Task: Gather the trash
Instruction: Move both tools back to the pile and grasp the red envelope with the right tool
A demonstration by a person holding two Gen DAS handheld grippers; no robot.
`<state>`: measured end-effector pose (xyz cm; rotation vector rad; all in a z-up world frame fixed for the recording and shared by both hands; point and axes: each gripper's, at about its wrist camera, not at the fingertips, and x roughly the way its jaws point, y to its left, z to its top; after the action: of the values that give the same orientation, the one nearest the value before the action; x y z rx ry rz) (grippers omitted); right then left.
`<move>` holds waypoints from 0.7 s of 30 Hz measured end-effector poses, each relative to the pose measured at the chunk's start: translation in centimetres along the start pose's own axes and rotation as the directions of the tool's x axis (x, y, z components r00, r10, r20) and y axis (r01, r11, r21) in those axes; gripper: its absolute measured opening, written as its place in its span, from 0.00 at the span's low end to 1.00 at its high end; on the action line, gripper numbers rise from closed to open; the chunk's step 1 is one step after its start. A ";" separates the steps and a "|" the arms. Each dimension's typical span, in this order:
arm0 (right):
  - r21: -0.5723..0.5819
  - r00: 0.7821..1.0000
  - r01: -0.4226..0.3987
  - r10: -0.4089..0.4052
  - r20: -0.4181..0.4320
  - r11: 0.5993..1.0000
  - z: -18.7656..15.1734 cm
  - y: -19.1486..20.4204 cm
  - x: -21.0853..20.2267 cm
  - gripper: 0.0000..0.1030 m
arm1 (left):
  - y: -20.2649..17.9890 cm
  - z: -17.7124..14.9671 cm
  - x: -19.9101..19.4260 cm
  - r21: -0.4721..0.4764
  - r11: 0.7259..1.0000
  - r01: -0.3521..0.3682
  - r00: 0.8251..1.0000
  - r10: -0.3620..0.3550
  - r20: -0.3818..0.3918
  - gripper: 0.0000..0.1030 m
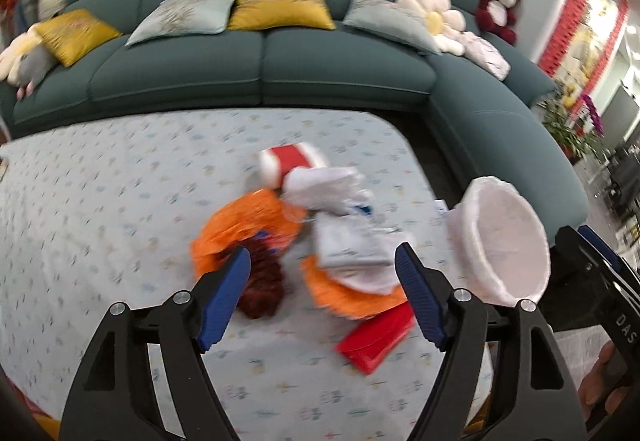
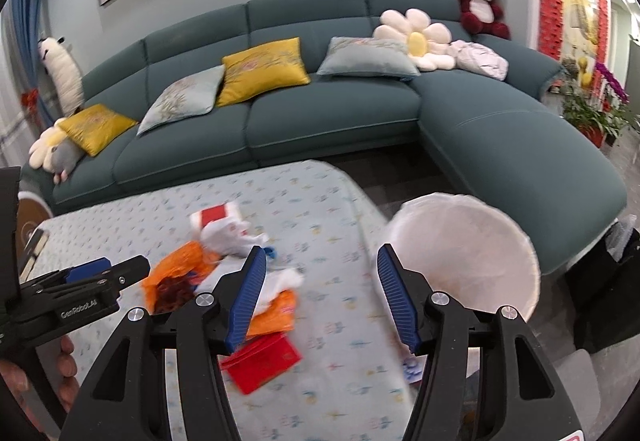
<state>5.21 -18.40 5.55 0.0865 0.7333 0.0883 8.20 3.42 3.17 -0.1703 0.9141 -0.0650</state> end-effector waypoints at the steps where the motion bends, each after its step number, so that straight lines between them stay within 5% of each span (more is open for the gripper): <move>1: -0.006 1.000 -0.007 0.007 -0.010 1.000 -0.3 0.7 0.3 0.55 | 0.6 -0.2 0.1 -0.009 1.000 -0.007 1.000 0.007 -0.006 0.69; 9: -0.038 0.995 -0.037 0.034 -0.094 0.999 -3.2 4.9 2.8 0.55 | 6.3 -2.7 2.3 -0.102 0.993 -0.054 0.996 0.046 -0.079 0.69; 21: 0.004 0.971 -0.015 0.016 -0.237 1.000 -8.6 6.5 7.1 0.55 | 7.0 -5.4 5.9 -0.120 0.991 -0.059 0.989 0.042 -0.141 0.69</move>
<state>4.37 -10.80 -4.83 0.0841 0.9720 0.1141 7.45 8.91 -5.89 -0.2601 1.0614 0.0275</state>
